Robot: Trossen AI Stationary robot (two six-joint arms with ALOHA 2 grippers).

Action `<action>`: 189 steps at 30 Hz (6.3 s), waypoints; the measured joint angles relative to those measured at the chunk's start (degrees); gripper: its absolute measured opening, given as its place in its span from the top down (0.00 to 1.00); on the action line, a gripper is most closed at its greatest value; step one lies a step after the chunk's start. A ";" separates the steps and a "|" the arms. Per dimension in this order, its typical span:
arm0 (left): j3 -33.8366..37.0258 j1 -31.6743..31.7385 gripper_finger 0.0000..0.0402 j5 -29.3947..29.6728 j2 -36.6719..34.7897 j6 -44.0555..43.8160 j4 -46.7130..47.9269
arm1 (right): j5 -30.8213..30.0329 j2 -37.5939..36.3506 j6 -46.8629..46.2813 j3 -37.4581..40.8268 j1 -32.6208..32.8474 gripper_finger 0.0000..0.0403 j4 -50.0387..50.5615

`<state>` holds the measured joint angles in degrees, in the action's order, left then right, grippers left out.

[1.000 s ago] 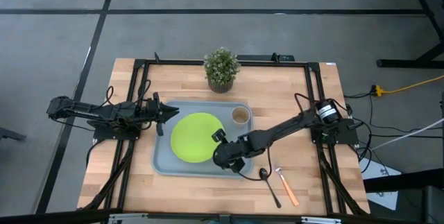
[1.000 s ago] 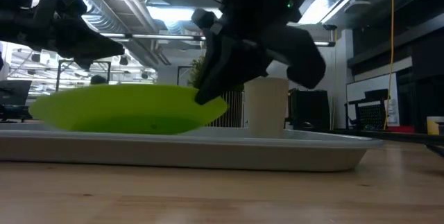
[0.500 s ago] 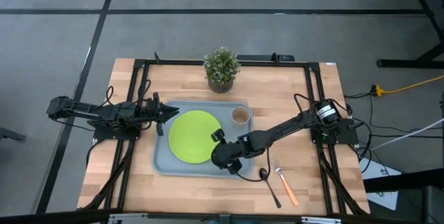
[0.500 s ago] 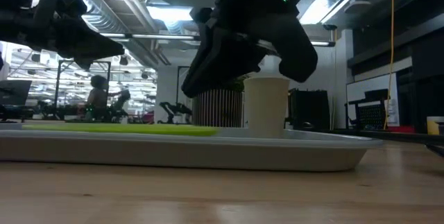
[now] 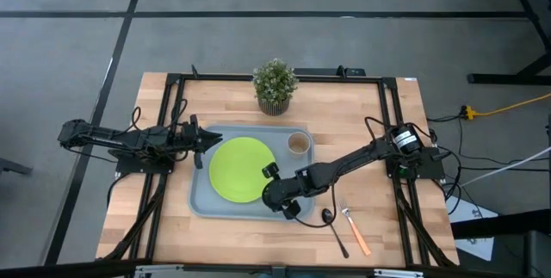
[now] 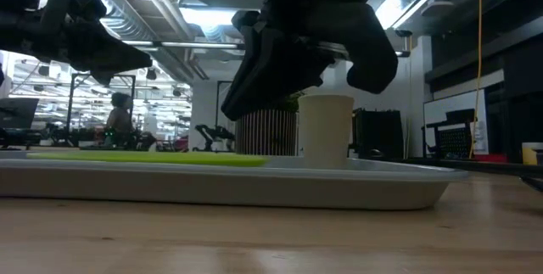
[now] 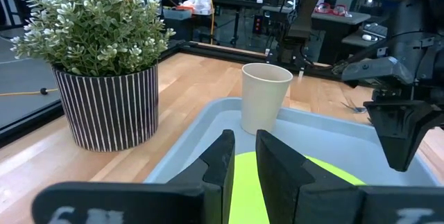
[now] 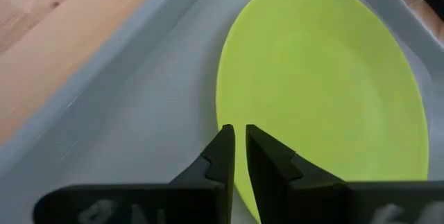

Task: Pick and place plate/cup/fork/spoon on tray
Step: Put the orange fork on the gray serving tray to the right of the green plate

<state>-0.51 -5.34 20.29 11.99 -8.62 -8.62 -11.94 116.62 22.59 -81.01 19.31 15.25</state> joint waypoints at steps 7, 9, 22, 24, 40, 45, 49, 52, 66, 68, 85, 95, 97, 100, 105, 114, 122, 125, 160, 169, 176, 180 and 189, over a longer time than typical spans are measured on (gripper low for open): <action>0.00 0.01 0.87 -0.02 0.00 0.00 0.02 | -0.39 -0.10 -3.52 -6.33 0.69 0.89 14.00; 0.00 0.00 0.87 0.00 0.00 0.00 0.02 | -1.07 -0.13 -6.48 -9.48 0.95 0.89 21.49; 0.00 0.01 0.87 0.00 0.02 -7.50 0.57 | -10.63 -5.45 -49.31 -15.48 3.35 0.89 72.80; 0.00 -0.01 0.87 -0.02 0.04 -7.50 0.59 | -12.80 -10.12 -50.78 -10.58 5.41 0.89 68.36; 0.00 0.08 0.87 4.80 0.04 7.54 2.31 | -21.69 -55.85 -77.79 42.91 12.03 0.89 23.14; 0.00 0.08 0.87 4.06 0.17 11.22 4.89 | -23.16 -61.21 -72.76 51.98 11.98 0.89 8.63; 0.00 0.08 0.87 3.24 0.15 11.43 4.95 | -23.14 -63.00 -67.86 55.74 12.00 0.89 1.23; 0.00 0.08 0.87 2.01 0.17 9.27 5.05 | -22.96 -63.01 -67.63 57.21 11.98 0.89 -4.33; 0.00 0.08 0.87 4.67 0.15 7.65 4.97 | -10.29 -62.93 -73.57 57.70 11.80 0.89 -13.01; 0.00 0.08 0.87 4.67 0.15 7.67 4.96 | -10.67 -62.93 -75.58 57.70 11.78 0.89 -13.41; 0.02 0.08 0.87 4.68 0.15 7.72 4.92 | -13.77 -62.38 -79.51 57.61 12.25 0.89 -14.95; 0.02 0.08 0.87 4.70 0.15 7.72 4.90 | -12.98 -59.62 -80.96 48.80 18.63 0.89 -13.36; 0.02 0.08 0.87 4.70 0.15 7.72 4.90 | -12.92 -56.98 -83.72 45.29 20.16 0.90 -10.20; 0.02 0.08 0.87 4.70 0.15 7.74 4.90 | -11.59 -51.45 -95.03 38.95 22.24 0.90 0.25; 0.02 0.08 0.87 4.70 0.15 7.74 4.90 | -1.18 -39.07 -115.87 27.27 25.87 0.90 22.57; 0.02 0.08 0.87 4.63 0.15 7.74 4.90 | 4.25 -24.70 -129.08 20.52 30.94 0.90 33.28; 0.02 0.08 0.87 4.59 0.15 7.74 4.90 | 4.15 -21.79 -130.77 20.50 31.12 0.90 30.13; 0.02 0.08 0.87 4.57 0.15 7.74 4.90 | 4.07 -21.79 -133.11 20.50 30.59 0.90 33.20; 0.04 0.06 0.87 4.50 0.15 7.74 4.90 | 4.07 -16.94 -136.05 20.50 30.34 0.87 30.70; 0.04 0.06 0.87 4.50 0.15 7.74 4.90 | 4.11 -16.94 -136.31 20.50 30.42 0.80 30.77; 0.04 0.06 0.87 4.51 0.15 7.74 4.90 | 4.28 -15.14 -133.31 20.50 30.42 0.79 31.57; 0.04 0.08 0.87 4.51 0.15 7.72 4.90 | 7.81 -13.29 -133.31 20.52 30.42 0.79 31.41; 0.04 0.06 0.87 4.52 0.15 7.72 4.90 | 9.09 -12.76 -133.50 20.52 30.42 0.79 30.84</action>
<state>-0.47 -5.28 24.82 12.14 -0.90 -3.73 -2.85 103.85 -110.91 -60.49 49.74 46.09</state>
